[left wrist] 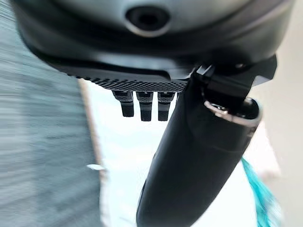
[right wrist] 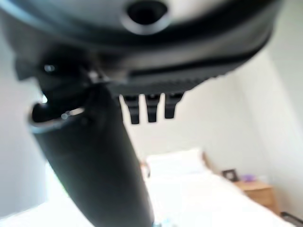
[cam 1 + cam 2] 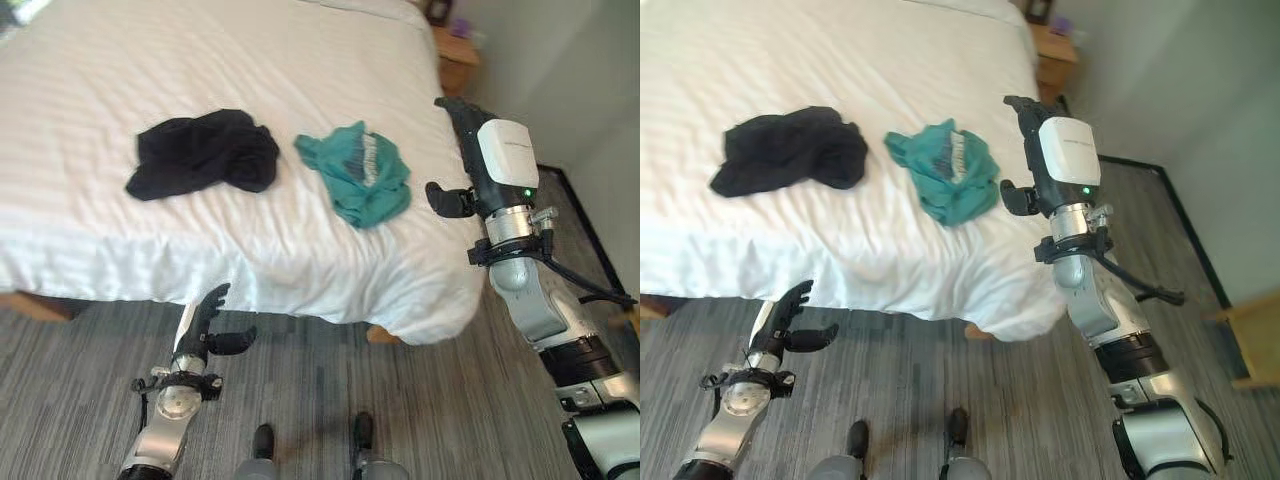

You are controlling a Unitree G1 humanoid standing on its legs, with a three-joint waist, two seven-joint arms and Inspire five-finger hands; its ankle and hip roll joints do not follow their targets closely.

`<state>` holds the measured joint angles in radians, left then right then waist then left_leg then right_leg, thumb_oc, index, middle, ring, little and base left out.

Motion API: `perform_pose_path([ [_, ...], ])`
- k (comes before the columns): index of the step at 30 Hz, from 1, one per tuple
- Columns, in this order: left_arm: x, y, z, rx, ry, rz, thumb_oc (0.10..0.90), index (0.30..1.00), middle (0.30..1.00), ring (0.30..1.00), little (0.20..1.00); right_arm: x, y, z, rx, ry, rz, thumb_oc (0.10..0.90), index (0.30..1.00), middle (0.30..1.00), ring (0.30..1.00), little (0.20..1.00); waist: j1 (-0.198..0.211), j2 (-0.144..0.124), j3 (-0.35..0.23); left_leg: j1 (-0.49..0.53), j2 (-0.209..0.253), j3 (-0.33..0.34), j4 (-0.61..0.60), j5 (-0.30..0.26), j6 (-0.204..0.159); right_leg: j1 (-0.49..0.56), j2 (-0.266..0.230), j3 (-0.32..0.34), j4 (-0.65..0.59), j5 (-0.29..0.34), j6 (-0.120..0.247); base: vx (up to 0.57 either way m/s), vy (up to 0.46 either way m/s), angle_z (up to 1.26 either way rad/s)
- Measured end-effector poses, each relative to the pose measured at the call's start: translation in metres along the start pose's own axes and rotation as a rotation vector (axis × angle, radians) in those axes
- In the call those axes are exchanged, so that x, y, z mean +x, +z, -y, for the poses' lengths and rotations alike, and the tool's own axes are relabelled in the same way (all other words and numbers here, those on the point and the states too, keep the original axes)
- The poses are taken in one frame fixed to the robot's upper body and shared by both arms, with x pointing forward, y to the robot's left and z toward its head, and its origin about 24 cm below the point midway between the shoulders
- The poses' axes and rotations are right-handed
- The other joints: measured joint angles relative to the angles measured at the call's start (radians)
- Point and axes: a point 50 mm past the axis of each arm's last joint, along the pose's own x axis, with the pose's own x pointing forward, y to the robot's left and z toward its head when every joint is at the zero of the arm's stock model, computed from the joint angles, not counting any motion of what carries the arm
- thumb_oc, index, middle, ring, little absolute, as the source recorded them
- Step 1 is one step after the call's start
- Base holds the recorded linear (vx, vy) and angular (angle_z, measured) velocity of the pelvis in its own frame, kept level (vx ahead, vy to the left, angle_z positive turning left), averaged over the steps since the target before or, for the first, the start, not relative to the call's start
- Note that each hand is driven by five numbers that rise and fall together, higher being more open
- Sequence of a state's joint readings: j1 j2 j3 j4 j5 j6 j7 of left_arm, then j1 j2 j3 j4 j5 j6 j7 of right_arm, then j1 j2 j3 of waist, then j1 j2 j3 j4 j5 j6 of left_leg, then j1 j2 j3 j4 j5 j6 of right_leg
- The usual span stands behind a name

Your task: Pick up bed clothes into laundry basket.

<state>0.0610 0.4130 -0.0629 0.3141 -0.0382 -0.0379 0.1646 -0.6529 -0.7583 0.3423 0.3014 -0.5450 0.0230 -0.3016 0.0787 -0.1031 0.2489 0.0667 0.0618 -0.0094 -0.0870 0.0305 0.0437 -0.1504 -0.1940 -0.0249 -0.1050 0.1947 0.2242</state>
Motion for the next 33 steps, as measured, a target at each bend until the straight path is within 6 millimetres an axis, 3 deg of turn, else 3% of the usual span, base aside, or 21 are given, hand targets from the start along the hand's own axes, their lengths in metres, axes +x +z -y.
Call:
perform_pose_path([
  [1, -0.004, -0.006, -0.005, 0.009, 0.011, -0.017, 0.800, 0.900, 0.900, 0.900, 0.900, -0.001, -0.003, -0.004, -0.010, 0.023, -0.011, 0.800, 0.900, 0.900, 0.900, 0.900, 0.007, -0.009, -0.004, 0.012, 0.003, -0.004, 0.000, -0.004, -0.029, -0.009, 0.000, -0.001, 0.001, 0.009, -0.011, 0.25, -0.197, 0.68],
  [2, -0.015, -0.022, -0.021, 0.048, 0.044, -0.072, 0.800, 0.900, 0.900, 0.900, 0.900, -0.003, -0.007, -0.021, -0.038, 0.102, -0.028, 0.800, 0.900, 0.900, 0.900, 0.900, 0.032, -0.050, -0.020, 0.048, 0.002, -0.022, 0.000, -0.032, -0.091, 0.004, -0.013, -0.012, 0.008, 0.002, -0.014, 0.32, -0.254, 0.56],
  [3, -0.020, -0.029, -0.030, 0.067, 0.061, -0.097, 0.800, 0.900, 0.900, 0.900, 0.900, -0.006, -0.011, -0.028, -0.054, 0.143, -0.039, 0.800, 0.900, 0.900, 0.900, 0.900, 0.047, -0.078, -0.036, 0.059, -0.002, -0.026, 0.000, -0.044, -0.125, 0.007, -0.015, -0.008, 0.013, 0.037, -0.070, 0.33, -0.232, 0.46],
  [4, -0.025, -0.042, -0.027, 0.036, 0.087, -0.150, 0.800, 0.900, 0.900, 0.900, 0.900, -0.003, -0.017, -0.034, -0.073, 0.173, -0.068, 0.800, 0.900, 0.900, 0.900, 0.900, 0.057, -0.024, -0.040, 0.066, 0.067, -0.020, -0.001, -0.051, -0.152, 0.028, 0.042, -0.047, 0.013, 0.025, -0.099, 0.26, -0.174, 0.29],
  [7, -0.031, -0.050, -0.012, -0.004, 0.069, -0.186, 0.800, 0.900, 0.900, 0.900, 0.900, 0.002, -0.037, -0.024, -0.133, 0.195, -0.141, 0.800, 0.900, 0.900, 0.900, 0.900, 0.045, 0.031, -0.035, 0.051, 0.136, 0.045, 0.000, -0.038, -0.178, 0.028, 0.108, -0.092, 0.013, 0.029, -0.135, 0.16, -0.111, 0.29],
  [9, -0.039, -0.059, 0.000, -0.039, 0.050, -0.220, 0.800, 0.900, 0.900, 0.900, 0.900, 0.008, -0.045, -0.016, -0.153, 0.195, -0.175, 0.800, 0.900, 0.900, 0.900, 0.900, 0.038, 0.050, -0.024, 0.047, 0.161, 0.084, 0.005, -0.008, -0.212, 0.035, 0.133, -0.112, 0.013, 0.023, -0.156, 0.15, -0.174, 0.13],
  [11, -0.039, -0.062, 0.006, -0.075, 0.045, -0.238, 0.800, 0.900, 0.900, 0.900, 0.900, 0.020, -0.053, 0.005, -0.159, 0.142, -0.211, 0.800, 0.900, 0.900, 0.900, 0.900, 0.017, 0.084, -0.003, 0.005, 0.169, 0.064, 0.018, -0.005, -0.216, 0.029, 0.135, -0.141, 0.012, 0.013, -0.153, 0.05, -0.115, 0.35],
  [14, -0.032, -0.055, 0.006, -0.104, 0.056, -0.215, 0.800, 0.900, 0.900, 0.900, 0.900, 0.026, -0.060, 0.026, -0.198, 0.100, -0.220, 0.800, 0.900, 0.900, 0.900, 0.900, 0.019, 0.123, 0.007, -0.028, 0.169, 0.052, 0.008, -0.003, -0.219, 0.001, 0.131, -0.168, 0.013, 0.020, -0.161, -0.01, -0.116, 0.49],
  [15, -0.029, -0.053, 0.006, -0.108, 0.053, -0.202, 0.800, 0.900, 0.900, 0.900, 0.900, 0.029, -0.064, 0.037, -0.214, 0.078, -0.213, 0.800, 0.900, 0.900, 0.900, 0.900, 0.017, 0.153, 0.012, -0.120, 0.154, 0.012, 0.047, 0.006, -0.234, -0.025, 0.110, -0.220, 0.012, 0.007, -0.146, 0.02, -0.155, 0.76],
  [17, -0.021, -0.043, 0.013, -0.124, 0.034, -0.164, 0.800, 0.900, 0.900, 0.900, 0.900, 0.031, -0.075, 0.058, -0.260, 0.046, -0.244, 0.800, 0.900, 0.900, 0.900, 0.900, 0.030, 0.204, 0.011, -0.199, 0.147, -0.030, 0.045, 0.020, -0.231, -0.074, 0.092, -0.272, 0.013, 0.011, -0.149, 0.02, -0.108, 0.92],
  [19, -0.024, -0.046, 0.015, -0.135, 0.025, -0.179, 0.800, 0.900, 0.900, 0.900, 0.900, 0.032, -0.076, 0.056, -0.277, 0.068, -0.238, 0.800, 0.900, 0.900, 0.900, 0.900, 0.073, 0.227, 0.014, -0.224, 0.145, -0.045, 0.032, 0.036, -0.231, -0.092, 0.089, -0.287, 0.013, 0.017, -0.153, 0.04, -0.105, 0.39],
  [23, -0.033, -0.059, 0.017, -0.136, 0.018, -0.221, 0.800, 0.900, 0.900, 0.900, 0.900, 0.039, -0.065, 0.054, -0.260, 0.056, -0.196, 0.800, 0.900, 0.900, 0.900, 0.900, 0.084, 0.238, 0.023, -0.263, 0.132, -0.062, 0.028, 0.047, -0.228, -0.119, 0.080, -0.303, 0.013, 0.018, -0.151, 0.02, -0.071, 0.17],
  [28, -0.033, -0.066, 0.021, -0.147, 0.004, -0.249, 0.800, 0.900, 0.900, 0.900, 0.900, 0.046, -0.066, 0.052, -0.214, 0.022, -0.236, 0.800, 0.900, 0.900, 0.900, 0.900, 0.096, 0.244, 0.032, -0.295, 0.126, -0.060, 0.031, 0.048, -0.229, -0.148, 0.069, -0.308, 0.013, 0.017, -0.150, -0.01, -0.026, 0.03],
  [30, -0.027, -0.065, 0.021, -0.152, 0.009, -0.256, 0.800, 0.900, 0.900, 0.900, 0.900, 0.051, -0.065, 0.050, -0.167, 0.002, -0.273, 0.400, 0.300, 0.300, 0.300, 0.300, 0.097, 0.243, 0.035, -0.324, 0.125, -0.058, 0.030, 0.053, -0.229, -0.179, 0.068, -0.305, 0.013, 0.022, -0.152, -0.03, -0.010, -0.04],
  [33, -0.020, -0.069, 0.021, -0.157, 0.014, -0.287, 0.800, 0.900, 0.900, 0.900, 0.900, 0.059, -0.063, 0.044, -0.085, -0.002, -0.319, 0.400, 0.300, 0.300, 0.300, 0.300, 0.089, 0.243, 0.040, -0.333, 0.126, -0.051, 0.030, 0.056, -0.229, -0.195, 0.074, -0.298, 0.013, 0.026, -0.154, 0.00, -0.028, -0.07],
])
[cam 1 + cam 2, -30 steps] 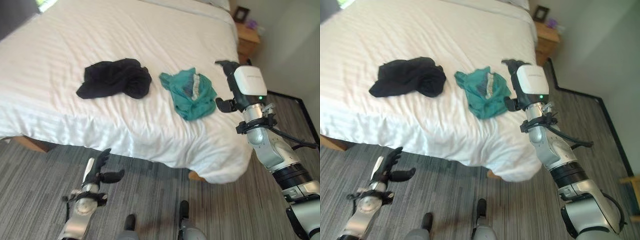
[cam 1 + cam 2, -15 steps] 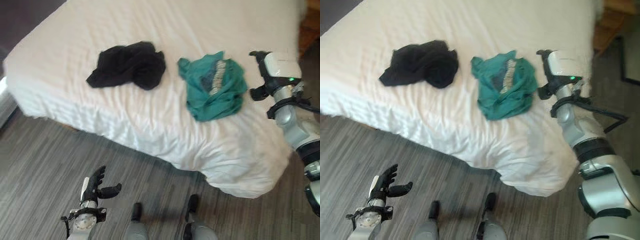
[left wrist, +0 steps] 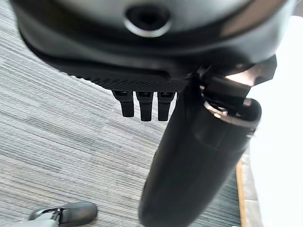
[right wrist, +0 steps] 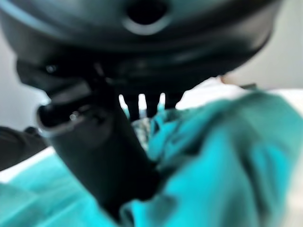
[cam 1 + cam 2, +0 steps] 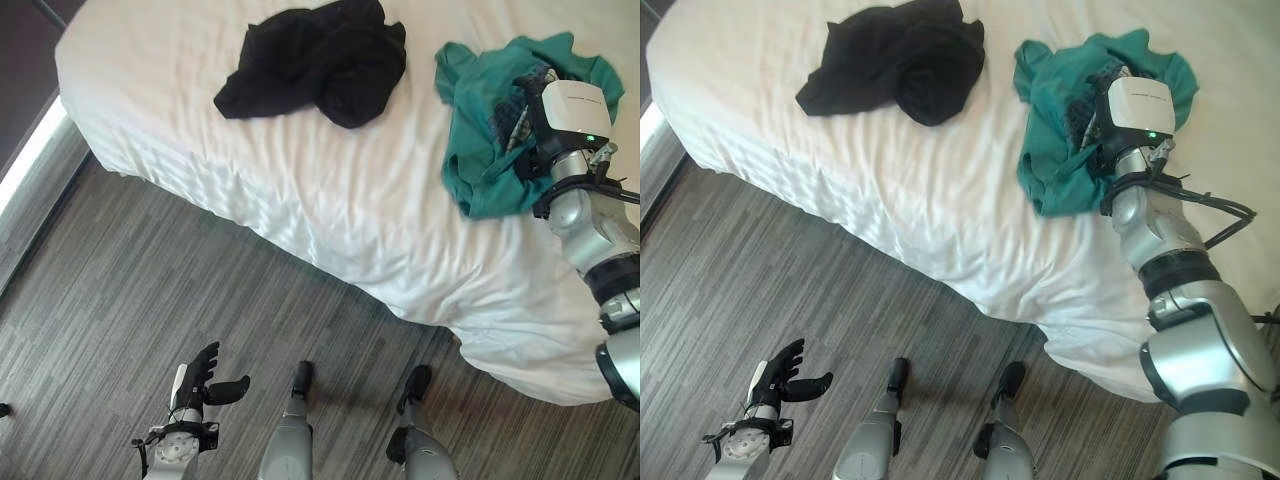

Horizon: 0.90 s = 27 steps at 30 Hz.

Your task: Pick up bed clothes into laundry basket.

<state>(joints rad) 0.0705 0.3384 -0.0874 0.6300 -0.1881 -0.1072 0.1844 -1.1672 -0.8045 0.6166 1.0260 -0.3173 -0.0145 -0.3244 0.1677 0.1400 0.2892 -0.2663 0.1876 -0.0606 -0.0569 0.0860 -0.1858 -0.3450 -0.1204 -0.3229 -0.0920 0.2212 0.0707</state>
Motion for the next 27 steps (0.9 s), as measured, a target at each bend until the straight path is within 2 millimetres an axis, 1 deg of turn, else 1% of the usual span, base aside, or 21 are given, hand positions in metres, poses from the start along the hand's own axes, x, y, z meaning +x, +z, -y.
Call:
perform_pose_path([
  [2, 0.000, -0.005, -0.001, -0.004, 0.003, -0.019, 0.800, 0.900, 0.900, 0.900, 0.900, 0.007, 0.009, 0.008, 0.004, 0.027, 0.011, 0.400, 0.300, 0.300, 0.300, 0.300, -0.015, 0.000, 0.000, 0.005, 0.004, 0.001, 0.000, 0.000, 0.000, 0.006, 0.004, 0.001, 0.000, 0.000, 0.000, 0.01, -0.020, -0.04],
  [3, 0.002, -0.006, -0.001, -0.002, 0.003, -0.030, 0.800, 0.900, 0.900, 0.900, 0.900, 0.009, 0.011, 0.011, 0.020, 0.040, 0.010, 0.400, 0.300, 0.300, 0.300, 0.300, -0.015, -0.001, 0.000, 0.014, 0.007, 0.005, 0.000, 0.000, 0.000, 0.014, 0.008, 0.003, 0.000, 0.000, 0.000, 0.01, -0.015, -0.05],
  [6, 0.003, -0.014, -0.004, 0.006, 0.009, -0.072, 0.800, 0.900, 0.900, 0.900, 0.900, 0.011, 0.012, 0.015, 0.031, 0.078, 0.010, 0.400, 0.300, 0.300, 0.300, 0.300, -0.017, -0.003, 0.001, 0.044, 0.017, 0.018, -0.004, -0.001, -0.001, 0.037, 0.013, 0.011, 0.000, -0.002, 0.001, 0.06, -0.019, -0.09],
  [8, 0.004, -0.021, -0.010, 0.005, 0.030, -0.117, 0.800, 0.900, 0.900, 0.900, 0.900, 0.013, 0.013, 0.021, 0.048, 0.082, 0.015, 0.400, 0.300, 0.300, 0.300, 0.300, -0.018, -0.004, 0.002, 0.079, 0.022, 0.029, -0.018, -0.001, -0.001, 0.057, 0.018, 0.020, 0.000, -0.004, 0.002, 0.08, 0.005, -0.14],
  [9, 0.004, -0.021, -0.013, 0.005, 0.040, -0.121, 0.800, 0.900, 0.900, 0.900, 0.900, 0.014, 0.010, 0.027, 0.048, 0.072, 0.015, 0.400, 0.300, 0.300, 0.300, 0.300, -0.020, -0.006, 0.003, 0.095, 0.023, 0.032, -0.021, -0.001, -0.001, 0.072, 0.019, 0.023, 0.000, -0.007, 0.002, 0.12, 0.002, -0.05],
  [10, 0.006, -0.019, -0.022, -0.020, 0.075, -0.115, 0.800, 0.900, 0.900, 0.900, 0.900, 0.013, -0.001, 0.054, 0.049, 0.026, 0.025, 0.400, 0.300, 0.300, 0.300, 0.300, -0.023, -0.008, 0.005, 0.121, 0.023, 0.033, -0.022, -0.001, -0.001, 0.099, 0.017, 0.023, 0.000, -0.011, 0.005, 0.08, 0.004, 0.01],
  [11, 0.006, -0.017, -0.032, -0.049, 0.115, -0.104, 0.800, 0.900, 0.900, 0.900, 0.900, 0.011, -0.007, 0.078, 0.042, -0.030, 0.043, 0.400, 0.300, 0.300, 0.300, 0.300, -0.027, -0.012, 0.007, 0.141, 0.024, 0.039, -0.027, -0.001, -0.001, 0.115, 0.016, 0.024, 0.000, -0.015, 0.009, 0.08, 0.002, 0.00],
  [13, 0.002, -0.017, -0.055, -0.059, 0.194, -0.098, 0.800, 0.900, 0.900, 0.900, 0.900, 0.005, -0.009, 0.118, 0.051, -0.140, 0.089, 0.400, 0.300, 0.300, 0.300, 0.300, -0.040, -0.023, 0.012, 0.176, 0.019, 0.055, -0.029, -0.001, -0.001, 0.146, 0.014, 0.027, 0.000, -0.018, 0.013, 0.09, -0.011, -0.03],
  [14, 0.002, -0.010, -0.078, -0.071, 0.255, -0.084, 0.800, 0.900, 0.900, 0.900, 0.900, -0.012, -0.020, 0.151, 0.122, -0.270, 0.107, 0.400, 0.300, 0.300, 0.300, 0.300, -0.062, -0.034, 0.020, 0.210, 0.024, 0.050, -0.027, -0.001, -0.001, 0.185, 0.012, 0.027, 0.000, -0.032, 0.015, 0.07, -0.013, 0.18],
  [15, -0.004, -0.007, -0.098, -0.103, 0.330, -0.060, 0.800, 0.900, 0.900, 0.900, 0.900, -0.030, -0.029, 0.172, 0.185, -0.380, 0.144, 0.400, 0.300, 0.300, 0.300, 0.300, -0.083, -0.041, 0.016, 0.218, 0.024, 0.058, -0.027, -0.001, -0.001, 0.204, 0.011, 0.022, -0.001, -0.044, 0.020, 0.04, -0.015, 0.18],
  [17, -0.013, -0.004, -0.132, -0.123, 0.454, -0.050, 0.800, 0.900, 0.900, 0.900, 0.900, -0.053, -0.040, 0.207, 0.271, -0.580, 0.172, 0.400, 0.300, 0.300, 0.300, 0.300, -0.108, -0.052, 0.012, 0.258, 0.023, 0.073, -0.028, -0.003, -0.002, 0.235, 0.011, 0.031, -0.001, -0.052, 0.024, 0.06, -0.032, -0.03],
  [18, -0.016, 0.003, -0.147, -0.123, 0.489, -0.027, 0.800, 0.900, 0.900, 0.900, 0.900, -0.068, -0.056, 0.216, 0.308, -0.660, 0.148, 0.400, 0.300, 0.300, 0.300, 0.300, -0.126, -0.053, 0.011, 0.276, 0.025, 0.076, -0.028, -0.004, 0.000, 0.256, 0.012, 0.030, 0.000, -0.060, 0.024, 0.13, -0.055, 0.01],
  [19, -0.021, 0.013, -0.159, -0.145, 0.528, 0.023, 0.800, 0.900, 0.900, 0.900, 0.900, -0.088, -0.074, 0.224, 0.340, -0.730, 0.128, 0.400, 0.300, 0.300, 0.300, 0.300, -0.134, -0.057, 0.001, 0.282, 0.027, 0.081, -0.027, -0.007, 0.004, 0.267, 0.016, 0.025, 0.000, -0.068, 0.021, 0.09, -0.041, 0.09],
  [20, -0.032, 0.030, -0.180, -0.146, 0.584, 0.097, 0.800, 0.900, 0.900, 0.900, 0.900, -0.113, -0.103, 0.217, 0.383, -0.764, 0.064, 0.400, 0.300, 0.300, 0.300, 0.300, -0.149, -0.061, -0.012, 0.293, 0.039, 0.101, -0.024, -0.024, 0.000, 0.268, 0.027, 0.029, 0.000, -0.082, 0.012, 0.06, -0.104, 0.03],
  [21, -0.045, 0.044, -0.201, -0.099, 0.633, 0.152, 0.800, 0.900, 0.900, 0.900, 0.900, -0.133, -0.124, 0.207, 0.422, -0.787, 0.012, 0.400, 0.300, 0.300, 0.300, 0.300, -0.152, -0.074, -0.020, 0.299, 0.045, 0.113, -0.017, -0.037, -0.001, 0.273, 0.039, 0.032, 0.011, -0.096, 0.008, -0.05, -0.073, -0.53],
  [22, -0.063, 0.073, -0.241, 0.029, 0.735, 0.214, 0.800, 0.900, 0.900, 0.900, 0.900, -0.162, -0.166, 0.167, 0.509, -0.775, -0.191, 0.400, 0.300, 0.300, 0.300, 0.300, -0.143, -0.115, -0.047, 0.309, 0.051, 0.136, 0.034, -0.045, -0.017, 0.262, 0.044, 0.080, 0.040, -0.124, -0.006, -0.02, -0.122, -0.78],
  [23, -0.071, 0.095, -0.258, 0.107, 0.774, 0.256, 0.800, 0.900, 0.900, 0.900, 0.900, -0.183, -0.191, 0.140, 0.537, -0.733, -0.339, 0.400, 0.300, 0.300, 0.300, 0.300, -0.130, -0.142, -0.051, 0.298, 0.038, 0.147, 0.095, -0.043, -0.015, 0.265, 0.036, 0.119, 0.045, -0.121, -0.007, 0.01, -0.125, -0.96],
  [24, -0.078, 0.104, -0.269, 0.138, 0.813, 0.282, 0.800, 0.900, 0.900, 0.900, 0.900, -0.188, -0.204, 0.120, 0.570, -0.699, -0.445, 0.400, 0.300, 0.300, 0.300, 0.300, -0.146, -0.158, -0.070, 0.298, 0.038, 0.157, 0.126, -0.043, -0.016, 0.278, 0.033, 0.128, 0.042, -0.122, -0.003, 0.02, -0.126, -0.57],
  [25, -0.079, 0.111, -0.272, 0.154, 0.834, 0.297, 0.800, 0.900, 0.900, 0.900, 0.900, -0.194, -0.214, 0.110, 0.574, -0.673, -0.514, 0.400, 0.300, 0.300, 0.300, 0.300, -0.162, -0.149, -0.078, 0.304, 0.035, 0.155, 0.144, -0.043, -0.016, 0.285, 0.034, 0.133, 0.042, -0.124, 0.000, 0.03, -0.096, -0.34],
  [26, -0.081, 0.143, -0.265, 0.186, 0.847, 0.423, 0.800, 0.900, 0.900, 0.900, 0.900, -0.232, -0.239, 0.072, 0.545, -0.584, -0.696, 0.400, 0.300, 0.300, 0.300, 0.300, -0.188, -0.151, -0.084, 0.282, 0.021, 0.157, 0.226, -0.039, -0.019, 0.287, 0.013, 0.142, 0.047, -0.139, 0.000, 0.03, -0.029, -0.42],
  [27, -0.084, 0.156, -0.258, 0.221, 0.844, 0.503, 0.800, 0.900, 0.900, 0.900, 0.900, -0.254, -0.249, 0.045, 0.540, -0.509, -0.821, 0.400, 0.300, 0.300, 0.300, 0.300, -0.196, -0.154, -0.095, 0.277, 0.020, 0.167, 0.253, -0.027, -0.012, 0.298, 0.013, 0.150, 0.017, -0.145, 0.007, 0.11, -0.019, -0.69],
])
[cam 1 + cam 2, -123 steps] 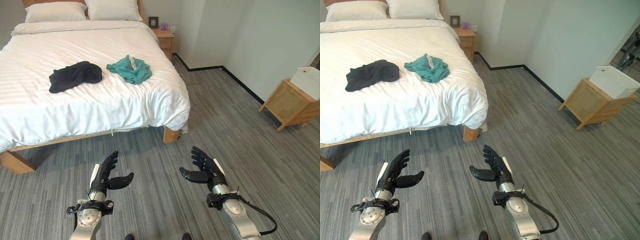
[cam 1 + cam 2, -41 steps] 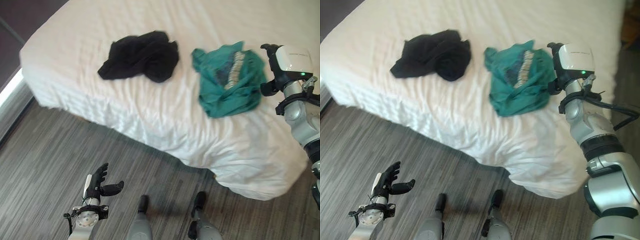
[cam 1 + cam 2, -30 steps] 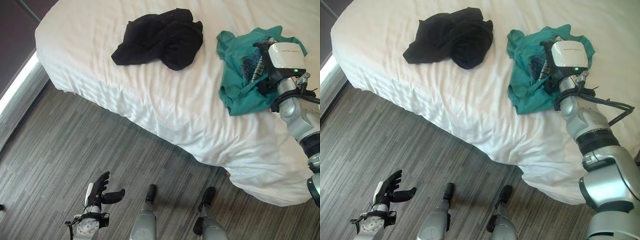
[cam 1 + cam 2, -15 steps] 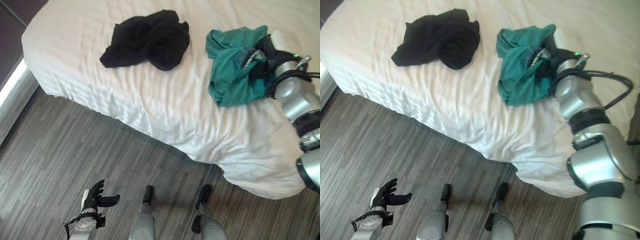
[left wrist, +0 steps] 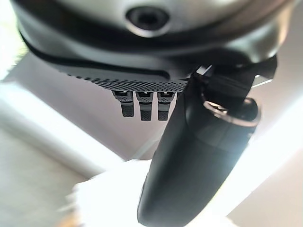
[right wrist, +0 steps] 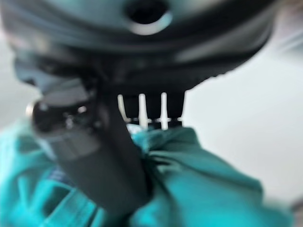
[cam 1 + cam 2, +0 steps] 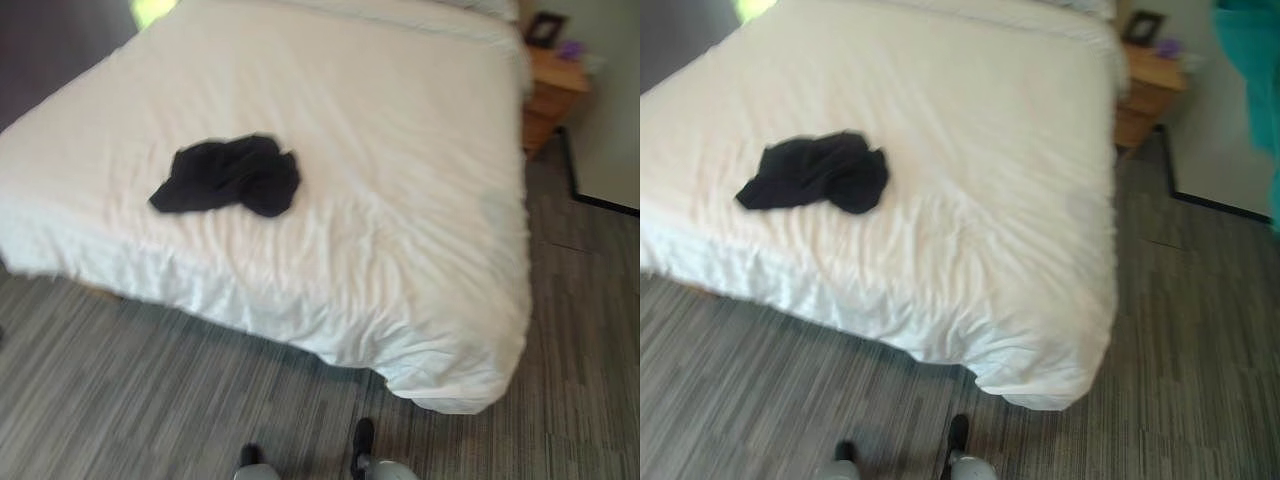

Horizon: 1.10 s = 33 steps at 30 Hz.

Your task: Pick up bed clothes into laundry basket.

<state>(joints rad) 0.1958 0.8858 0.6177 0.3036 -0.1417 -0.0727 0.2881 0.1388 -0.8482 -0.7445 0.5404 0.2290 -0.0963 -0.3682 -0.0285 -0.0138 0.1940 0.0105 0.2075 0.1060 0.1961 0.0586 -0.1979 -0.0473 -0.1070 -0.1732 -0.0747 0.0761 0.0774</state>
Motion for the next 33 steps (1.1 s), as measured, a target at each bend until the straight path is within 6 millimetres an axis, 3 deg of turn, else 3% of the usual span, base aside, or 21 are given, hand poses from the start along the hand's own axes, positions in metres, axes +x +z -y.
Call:
perform_pose_path([
  [1, -0.001, 0.006, 0.006, 0.008, -0.014, 0.039, 0.800, 0.900, 0.900, 0.900, 0.900, -0.010, -0.028, -0.003, -0.066, 0.044, -0.126, 0.400, 0.300, 0.300, 0.300, 0.300, -0.007, 0.044, -0.014, -0.002, 0.029, -0.002, -0.014, 0.002, 0.026, -0.007, 0.028, 0.001, 0.009, -0.014, 0.026, 0.14, 0.004, -0.88],
  [2, -0.001, 0.008, 0.009, 0.004, -0.019, 0.047, 0.800, 0.900, 0.900, 0.900, 0.900, -0.013, -0.036, -0.003, -0.099, 0.068, -0.161, 0.400, 0.300, 0.300, 0.300, 0.300, -0.005, 0.103, -0.021, 0.001, 0.064, -0.015, -0.030, -0.032, 0.063, -0.069, 0.046, 0.003, 0.136, -0.048, 0.011, 0.18, 0.018, -0.70],
  [3, 0.003, 0.016, 0.008, 0.027, -0.019, 0.079, 0.800, 0.900, 0.900, 0.900, 0.900, -0.022, -0.048, -0.004, -0.134, 0.094, -0.193, 0.400, 0.300, 0.300, 0.300, 0.300, -0.031, 0.125, -0.020, 0.020, 0.058, -0.006, -0.057, -0.089, 0.089, -0.144, 0.036, 0.006, 0.326, -0.125, -0.011, 0.21, 0.058, -0.33],
  [4, 0.009, 0.023, 0.014, 0.029, -0.010, 0.099, 0.800, 0.900, 0.900, 0.900, 0.900, -0.039, -0.074, -0.012, -0.187, 0.138, -0.283, 0.400, 0.300, 0.300, 0.300, 0.300, -0.081, 0.129, -0.013, 0.034, 0.049, 0.007, -0.066, -0.102, 0.099, -0.188, 0.042, 0.051, 0.386, -0.177, -0.059, 0.20, 0.069, -0.32],
  [5, 0.015, 0.026, 0.025, 0.013, -0.017, 0.097, 0.800, 0.900, 0.900, 0.900, 0.900, -0.053, -0.096, -0.023, -0.222, 0.189, -0.380, 0.400, 0.300, 0.300, 0.300, 0.300, -0.088, 0.111, -0.002, 0.002, 0.018, -0.002, -0.002, -0.089, 0.095, -0.179, 0.040, 0.114, 0.358, -0.150, -0.073, 0.14, 0.069, -0.66],
  [7, 0.022, 0.025, 0.047, 0.018, -0.045, 0.057, 0.800, 0.900, 0.900, 0.900, 0.900, -0.073, -0.119, -0.042, -0.302, 0.298, -0.486, 0.400, 0.300, 0.300, 0.300, 0.300, -0.072, 0.086, 0.001, 0.000, -0.093, -0.058, -0.093, -0.125, 0.068, -0.139, 0.018, 0.213, 0.221, -0.099, -0.050, 0.06, 0.029, -1.19],
  [8, 0.022, 0.024, 0.059, 0.022, -0.073, 0.040, 0.800, 0.900, 0.900, 0.900, 0.900, -0.085, -0.126, -0.052, -0.318, 0.356, -0.518, 0.400, 0.300, 0.300, 0.300, 0.300, -0.073, 0.100, -0.001, -0.029, -0.140, -0.069, -0.192, -0.128, 0.074, -0.111, 0.014, 0.222, 0.102, -0.100, -0.018, 0.13, 0.062, -1.55],
  [9, 0.026, 0.037, 0.066, 0.009, -0.072, 0.078, 0.800, 0.900, 0.900, 0.900, 0.900, -0.094, -0.131, -0.059, -0.337, 0.413, -0.529, 0.400, 0.300, 0.300, 0.300, 0.300, -0.073, 0.201, 0.020, -0.100, -0.053, -0.124, -0.285, -0.189, 0.142, -0.153, 0.114, 0.173, 0.359, -0.153, 0.000, 0.17, 0.096, -1.64],
  [10, 0.028, 0.048, 0.074, 0.005, -0.053, 0.114, 0.800, 0.900, 0.900, 0.900, 0.900, -0.114, -0.141, -0.071, -0.334, 0.460, -0.572, 0.400, 0.300, 0.300, 0.300, 0.300, -0.098, 0.154, 0.062, -0.111, -0.075, -0.158, -0.206, -0.093, 0.076, -0.084, 0.104, 0.223, 0.290, -0.199, -0.061, 0.21, 0.183, -1.15],
  [11, 0.029, 0.052, 0.094, 0.035, -0.094, 0.108, 0.800, 0.900, 0.900, 0.900, 0.900, -0.137, -0.155, -0.078, -0.384, 0.529, -0.620, 0.400, 0.300, 0.300, 0.300, 0.300, -0.116, 0.093, 0.070, -0.127, -0.143, -0.191, -0.199, -0.081, 0.055, -0.047, 0.073, 0.268, 0.223, -0.158, -0.036, 0.23, 0.299, -1.00],
  [12, 0.030, 0.051, 0.105, 0.082, -0.130, 0.094, 0.800, 0.900, 0.900, 0.900, 0.900, -0.153, -0.164, -0.082, -0.448, 0.622, -0.646, 0.400, 0.300, 0.300, 0.300, 0.300, -0.121, 0.065, 0.068, -0.141, -0.173, -0.228, -0.224, -0.069, 0.041, -0.032, 0.061, 0.293, 0.159, -0.151, -0.028, 0.17, 0.247, -0.89],
  [13, 0.030, 0.046, 0.106, 0.135, -0.136, 0.076, 0.800, 0.900, 0.900, 0.900, 0.900, -0.157, -0.163, -0.088, -0.437, 0.645, -0.639, 0.400, 0.300, 0.300, 0.300, 0.300, -0.120, 0.074, 0.066, -0.152, -0.161, -0.201, -0.228, -0.069, 0.052, -0.009, 0.068, 0.296, 0.118, -0.130, -0.012, 0.18, 0.210, -1.22],
  [14, 0.031, 0.037, 0.107, 0.193, -0.135, 0.046, 0.800, 0.900, 0.900, 0.900, 0.900, -0.163, -0.166, -0.085, -0.440, 0.668, -0.650, 0.400, 0.300, 0.300, 0.300, 0.300, -0.141, 0.058, 0.071, -0.140, -0.142, -0.157, -0.198, -0.074, 0.080, 0.009, 0.071, 0.292, 0.081, -0.083, -0.004, 0.12, 0.096, -1.06],
  [15, 0.029, 0.025, 0.106, 0.249, -0.138, -0.007, 0.800, 0.900, 0.900, 0.900, 0.900, -0.165, -0.169, -0.082, -0.458, 0.687, -0.653, 0.400, 0.300, 0.300, 0.300, 0.300, -0.147, 0.074, 0.060, -0.131, -0.117, -0.113, -0.186, -0.086, 0.099, 0.025, 0.089, 0.282, 0.067, -0.047, -0.024, 0.15, 0.142, -0.94],
  [16, 0.028, 0.021, 0.106, 0.276, -0.140, -0.033, 0.800, 0.900, 0.900, 0.900, 0.900, -0.170, -0.173, -0.077, -0.471, 0.694, -0.666, 0.400, 0.300, 0.300, 0.300, 0.300, -0.156, 0.073, 0.057, -0.135, -0.104, -0.105, -0.168, -0.043, 0.111, 0.033, 0.097, 0.293, 0.062, -0.048, -0.022, 0.15, 0.131, -0.85],
  [18, 0.024, 0.027, 0.105, 0.334, -0.143, 0.019, 0.800, 0.900, 0.900, 0.900, 0.900, -0.188, -0.189, -0.059, -0.515, 0.697, -0.751, 0.400, 0.300, 0.300, 0.300, 0.300, -0.150, 0.048, 0.049, -0.141, -0.096, -0.080, -0.174, -0.044, 0.112, 0.030, 0.106, 0.317, 0.069, -0.067, 0.002, 0.14, 0.161, -0.40],
  [19, 0.023, 0.027, 0.103, 0.390, -0.139, 0.048, 0.800, 0.900, 0.900, 0.900, 0.900, -0.212, -0.209, -0.032, -0.587, 0.709, -0.889, 0.400, 0.300, 0.300, 0.300, 0.300, -0.159, -0.008, 0.020, -0.112, -0.130, -0.046, -0.229, -0.013, 0.113, 0.062, 0.063, 0.320, 0.025, -0.062, -0.015, 0.10, 0.151, -0.07],
  [22, 0.021, -0.010, 0.092, 0.499, -0.137, -0.133, 0.800, 0.900, 0.900, 0.900, 0.900, -0.219, -0.218, -0.017, -0.646, 0.712, -0.965, 0.400, 0.300, 0.300, 0.300, 0.300, -0.162, -0.019, 0.016, -0.058, -0.150, 0.015, -0.290, 0.066, 0.151, 0.096, 0.030, 0.346, -0.016, -0.056, 0.005, 0.07, 0.155, -0.33],
  [26, 0.021, -0.016, 0.086, 0.536, -0.122, -0.156, 0.800, 0.900, 0.900, 0.900, 0.900, -0.230, -0.219, -0.024, -0.654, 0.790, -0.976, 0.400, 0.300, 0.300, 0.300, 0.300, -0.144, -0.024, 0.017, -0.049, -0.181, 0.046, -0.287, 0.063, 0.176, 0.093, -0.003, 0.344, -0.016, -0.053, 0.026, 0.03, 0.069, -0.15],
  [30, 0.038, 0.006, 0.079, 0.610, -0.073, -0.084, 0.800, 0.900, 0.900, 0.900, 0.900, -0.241, -0.206, -0.079, -0.715, 0.990, -0.835, 0.400, 0.300, 0.300, 0.300, 0.300, -0.097, -0.034, 0.018, -0.038, -0.191, 0.054, -0.290, 0.045, 0.178, 0.099, -0.015, 0.328, -0.016, -0.057, 0.037, 0.09, 0.078, -0.09],
  [33, 0.055, 0.013, 0.075, 0.717, -0.071, -0.095, 0.800, 0.900, 0.900, 0.900, 0.900, -0.240, -0.187, -0.120, -0.597, 1.040, -0.746, 0.400, 0.300, 0.300, 0.300, 0.300, -0.072, -0.023, 0.015, -0.035, -0.194, 0.049, -0.290, 0.043, 0.176, 0.105, -0.018, 0.316, -0.016, -0.066, 0.042, 0.05, 0.098, 0.10],
])
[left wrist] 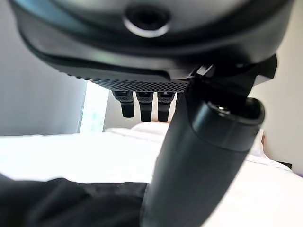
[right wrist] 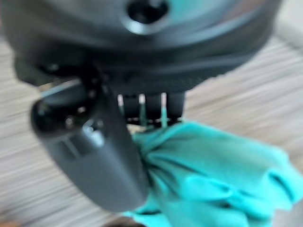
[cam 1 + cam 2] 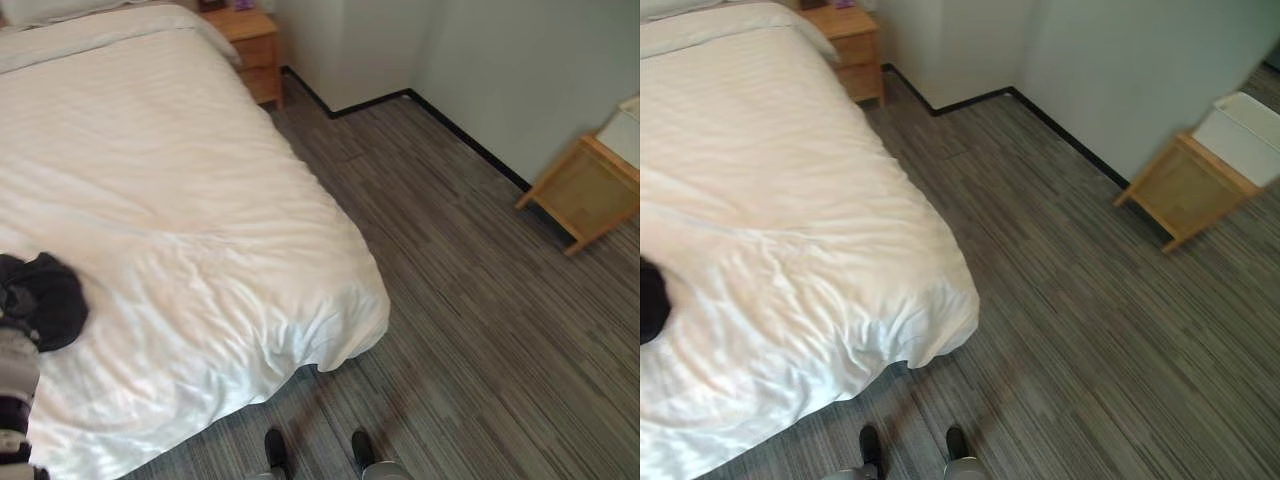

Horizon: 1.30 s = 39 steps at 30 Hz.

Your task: Pick up bed clothes into laundry basket.

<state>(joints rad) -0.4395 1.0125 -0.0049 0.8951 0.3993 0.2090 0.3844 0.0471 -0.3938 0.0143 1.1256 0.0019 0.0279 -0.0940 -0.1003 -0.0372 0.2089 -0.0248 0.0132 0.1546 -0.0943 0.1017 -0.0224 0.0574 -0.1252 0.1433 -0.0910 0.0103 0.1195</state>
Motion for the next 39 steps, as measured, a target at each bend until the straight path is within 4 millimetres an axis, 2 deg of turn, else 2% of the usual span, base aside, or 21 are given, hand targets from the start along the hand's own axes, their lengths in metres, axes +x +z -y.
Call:
perform_pose_path([
  [4, 0.009, 0.006, -0.007, 0.078, 0.004, 0.002, 0.800, 0.900, 0.900, 0.900, 0.900, 0.004, 0.033, 0.001, 0.009, -0.012, 0.077, 0.400, 0.300, 0.300, 0.300, 0.300, 0.009, 0.009, -0.007, -0.033, -0.002, -0.007, 0.001, 0.007, -0.006, -0.027, -0.001, -0.010, 0.001, 0.003, 0.000, -0.04, 0.050, 0.09],
  [5, 0.011, 0.007, -0.005, 0.120, -0.024, 0.000, 0.800, 0.900, 0.900, 0.900, 0.900, 0.005, 0.049, 0.000, -0.018, -0.007, 0.115, 0.400, 0.300, 0.300, 0.300, 0.300, 0.009, 0.007, -0.006, -0.061, -0.002, -0.011, 0.001, 0.014, -0.006, -0.052, 0.000, -0.013, 0.001, 0.008, -0.001, -0.10, 0.058, 0.06],
  [7, 0.013, 0.008, -0.004, 0.131, -0.048, -0.009, 0.800, 0.900, 0.900, 0.900, 0.900, 0.006, 0.065, -0.002, -0.020, -0.006, 0.154, 0.400, 0.300, 0.300, 0.300, 0.300, 0.006, -0.002, -0.001, -0.089, -0.001, -0.012, 0.006, 0.032, 0.010, -0.079, 0.001, -0.014, 0.001, 0.015, 0.001, -0.15, 0.066, 0.04],
  [10, 0.017, 0.031, -0.003, 0.137, -0.068, 0.010, 0.800, 0.900, 0.900, 0.900, 0.900, 0.006, 0.083, -0.005, -0.067, -0.008, 0.199, 0.400, 0.300, 0.300, 0.300, 0.300, 0.009, -0.045, 0.022, -0.166, 0.001, -0.013, 0.006, 0.039, 0.002, -0.158, 0.002, -0.015, 0.004, 0.029, 0.008, -0.14, 0.046, 0.02],
  [11, 0.020, 0.038, -0.008, 0.122, -0.062, 0.014, 0.800, 0.900, 0.900, 0.900, 0.900, 0.005, 0.098, -0.006, -0.068, -0.008, 0.236, 0.400, 0.300, 0.300, 0.300, 0.300, 0.001, -0.062, 0.056, -0.195, 0.000, -0.015, 0.006, 0.059, 0.011, -0.185, 0.003, -0.016, 0.002, 0.044, 0.010, -0.15, 0.066, 0.02],
  [13, 0.023, 0.048, -0.013, 0.135, -0.046, 0.040, 0.800, 0.900, 0.900, 0.900, 0.900, 0.004, 0.108, -0.005, -0.056, -0.021, 0.267, 0.400, 0.300, 0.300, 0.300, 0.300, -0.001, -0.083, 0.096, -0.235, -0.001, -0.015, 0.006, 0.066, 0.018, -0.225, 0.002, -0.015, 0.001, 0.053, 0.012, -0.09, 0.063, 0.03],
  [14, 0.026, 0.054, -0.021, 0.120, -0.011, 0.041, 0.530, 0.495, 0.495, 0.495, 0.495, 0.004, 0.114, -0.002, -0.047, -0.038, 0.276, 0.400, 0.300, 0.300, 0.300, 0.300, 0.002, -0.084, 0.133, -0.249, -0.004, -0.018, 0.007, 0.074, 0.020, -0.236, 0.000, -0.018, 0.001, 0.058, 0.012, -0.06, 0.089, 0.06],
  [15, 0.027, 0.054, -0.023, 0.114, -0.005, 0.037, 0.530, 0.495, 0.495, 0.495, 0.495, 0.004, 0.114, -0.002, -0.046, -0.043, 0.274, 0.400, 0.300, 0.300, 0.300, 0.300, 0.002, -0.082, 0.144, -0.249, -0.005, -0.021, 0.006, 0.074, 0.020, -0.235, -0.001, -0.021, 0.001, 0.058, 0.012, -0.06, 0.113, 0.09],
  [16, 0.027, 0.053, -0.022, 0.115, -0.007, 0.031, 0.400, 0.300, 0.300, 0.300, 0.300, 0.004, 0.111, -0.002, -0.047, -0.046, 0.258, 0.400, 0.300, 0.300, 0.300, 0.300, -0.001, -0.076, 0.150, -0.251, -0.007, -0.023, 0.006, 0.070, 0.016, -0.236, -0.002, -0.023, 0.001, 0.058, 0.012, -0.02, 0.090, 0.05],
  [17, 0.027, 0.052, -0.022, 0.114, -0.008, 0.032, 0.400, 0.300, 0.300, 0.300, 0.300, 0.005, 0.109, -0.001, -0.048, -0.047, 0.251, 0.400, 0.300, 0.300, 0.300, 0.300, -0.001, -0.073, 0.151, -0.251, -0.008, -0.024, 0.006, 0.070, 0.015, -0.236, -0.002, -0.024, 0.001, 0.057, 0.012, 0.01, 0.081, 0.00],
  [18, 0.027, 0.052, -0.021, 0.091, -0.029, 0.040, 0.400, 0.300, 0.300, 0.300, 0.300, 0.006, 0.117, 0.002, -0.039, -0.053, 0.230, 0.400, 0.300, 0.300, 0.300, 0.300, 0.002, -0.050, 0.160, -0.260, -0.009, -0.023, 0.006, 0.068, 0.015, -0.247, -0.003, -0.022, 0.001, 0.058, 0.013, 0.02, 0.058, -0.03],
  [20, 0.029, 0.053, -0.024, 0.062, -0.033, 0.026, 0.400, 0.300, 0.300, 0.300, 0.300, 0.006, 0.125, 0.006, -0.018, -0.063, 0.224, 0.400, 0.300, 0.300, 0.300, 0.300, 0.002, -0.041, 0.159, -0.261, -0.008, -0.023, 0.006, 0.068, 0.015, -0.248, -0.002, -0.022, 0.001, 0.059, 0.012, 0.04, 0.041, -0.02],
  [25, 0.035, 0.073, -0.041, 0.000, -0.060, 0.051, 0.400, 0.300, 0.300, 0.300, 0.300, 0.004, 0.144, 0.032, 0.003, -0.124, 0.274, 0.400, 0.300, 0.300, 0.300, 0.300, 0.005, -0.042, 0.155, -0.216, -0.011, -0.023, 0.006, 0.069, 0.023, -0.204, -0.004, -0.032, 0.002, 0.059, 0.012, 0.06, 0.059, 0.02],
  [28, 0.035, 0.079, -0.041, -0.010, -0.069, 0.073, 0.400, 0.300, 0.300, 0.300, 0.300, 0.001, 0.149, 0.028, 0.006, -0.111, 0.318, 0.400, 0.300, 0.300, 0.300, 0.300, 0.009, -0.053, 0.144, -0.160, -0.005, 0.000, 0.006, 0.057, 0.030, -0.159, -0.003, -0.047, 0.002, 0.059, 0.012, 0.04, -0.006, -0.14],
  [31, 0.028, 0.122, -0.071, -0.139, 0.034, 0.266, 0.400, 0.300, 0.300, 0.300, 0.300, -0.003, 0.149, 0.009, 0.002, -0.066, 0.383, 0.400, 0.300, 0.300, 0.300, 0.300, 0.049, -0.066, 0.136, -0.108, 0.028, 0.037, 0.006, 0.053, 0.033, -0.142, 0.027, -0.218, 0.019, 0.097, 0.007, -0.05, -0.007, -0.37],
  [33, 0.016, 0.149, -0.088, -0.207, 0.126, 0.422, 0.400, 0.300, 0.300, 0.300, 0.300, -0.005, 0.149, -0.003, 0.004, -0.035, 0.396, 0.400, 0.300, 0.300, 0.300, 0.300, 0.064, -0.071, 0.133, -0.077, 0.043, 0.063, 0.007, 0.049, 0.031, -0.134, 0.034, -0.262, 0.035, 0.104, 0.017, -0.07, -0.009, -0.44],
  [34, 0.006, 0.160, -0.100, -0.283, 0.162, 0.487, 0.400, 0.300, 0.300, 0.300, 0.300, -0.007, 0.154, -0.009, 0.007, -0.023, 0.412, 0.400, 0.300, 0.300, 0.300, 0.300, 0.076, -0.070, 0.133, -0.056, 0.061, 0.093, 0.007, 0.047, 0.037, -0.132, 0.019, -0.356, 0.061, 0.057, -0.009, -0.04, -0.037, -0.77],
  [35, -0.007, 0.168, -0.110, -0.354, 0.210, 0.560, 0.400, 0.300, 0.300, 0.300, 0.300, -0.009, 0.156, -0.013, 0.006, -0.010, 0.430, 0.400, 0.300, 0.300, 0.300, 0.300, 0.098, -0.066, 0.132, -0.042, 0.080, 0.136, 0.007, 0.045, 0.040, -0.139, -0.012, -0.455, 0.118, 0.023, -0.027, -0.05, -0.045, -1.19],
  [36, -0.031, 0.176, -0.124, -0.444, 0.296, 0.680, 0.400, 0.300, 0.300, 0.300, 0.300, -0.014, 0.162, -0.017, -0.004, -0.002, 0.480, 0.400, 0.300, 0.300, 0.300, 0.300, 0.124, -0.044, 0.122, -0.019, 0.125, 0.181, 0.007, 0.038, 0.035, -0.130, -0.070, -0.539, 0.211, 0.009, -0.004, -0.01, -0.024, -1.27],
  [38, -0.057, 0.177, -0.132, -0.539, 0.360, 0.802, 0.400, 0.300, 0.300, 0.300, 0.300, -0.020, 0.166, -0.019, -0.017, 0.000, 0.526, 0.400, 0.300, 0.300, 0.300, 0.300, 0.133, -0.042, 0.112, 0.030, 0.152, 0.225, 0.007, 0.021, 0.013, -0.070, -0.145, -0.547, 0.249, -0.001, 0.040, -0.03, -0.025, -0.98],
  [39, -0.064, 0.174, -0.131, -0.557, 0.376, 0.839, 0.400, 0.300, 0.300, 0.300, 0.300, -0.020, 0.162, -0.020, -0.023, 0.002, 0.526, 0.400, 0.300, 0.300, 0.300, 0.300, 0.131, -0.057, 0.089, 0.046, 0.147, 0.242, 0.007, 0.010, 0.008, -0.041, -0.181, -0.534, 0.237, 0.040, 0.061, -0.07, -0.081, -0.83],
])
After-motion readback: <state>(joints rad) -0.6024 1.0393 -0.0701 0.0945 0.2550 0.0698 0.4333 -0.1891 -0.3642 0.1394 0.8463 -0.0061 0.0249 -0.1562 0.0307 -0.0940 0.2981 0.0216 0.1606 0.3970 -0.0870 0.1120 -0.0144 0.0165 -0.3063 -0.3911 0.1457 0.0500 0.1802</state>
